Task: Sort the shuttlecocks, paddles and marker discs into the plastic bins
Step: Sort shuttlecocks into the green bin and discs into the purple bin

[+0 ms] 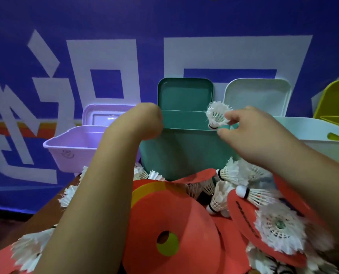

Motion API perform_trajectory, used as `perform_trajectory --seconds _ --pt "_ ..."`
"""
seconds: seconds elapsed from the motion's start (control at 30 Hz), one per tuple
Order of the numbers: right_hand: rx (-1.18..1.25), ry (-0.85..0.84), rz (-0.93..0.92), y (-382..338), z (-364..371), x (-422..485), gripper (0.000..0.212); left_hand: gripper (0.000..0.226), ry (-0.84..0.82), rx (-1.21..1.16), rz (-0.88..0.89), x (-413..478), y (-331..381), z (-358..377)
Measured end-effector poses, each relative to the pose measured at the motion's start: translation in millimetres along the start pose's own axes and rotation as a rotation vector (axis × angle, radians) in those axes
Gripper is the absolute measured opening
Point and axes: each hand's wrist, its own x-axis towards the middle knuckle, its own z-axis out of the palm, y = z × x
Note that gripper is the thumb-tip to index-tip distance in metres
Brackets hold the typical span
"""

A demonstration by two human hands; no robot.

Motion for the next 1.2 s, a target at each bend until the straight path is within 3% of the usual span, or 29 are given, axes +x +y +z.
perform_trajectory --seconds 0.2,0.27,0.33,0.47,0.67,0.93,1.2 --pt "-0.097 -0.056 0.064 20 14 53 0.031 0.021 -0.095 -0.004 0.003 -6 -6 -5" --pt "-0.129 -0.174 0.068 29 19 62 0.061 0.020 -0.116 0.007 0.012 -10 -3 -9" --pt "-0.109 -0.217 0.086 33 18 62 0.076 0.021 -0.137 0.020 0.021 -16 0 -14" --pt "-0.051 -0.157 0.003 31 15 49 0.061 0.032 -0.176 0.065 0.029 -29 4 -26" --pt "0.089 -0.248 -0.154 -4 17 2 0.034 0.038 -0.152 0.083 0.038 -54 17 -48" --pt "-0.229 -0.568 -0.437 -44 12 -35 0.040 0.029 -0.038 -0.020 0.026 -119 4 -40" --pt "-0.391 -0.649 -0.558 -52 21 -48 0.034 0.029 0.161 -0.205 -0.334 -204 -17 30"
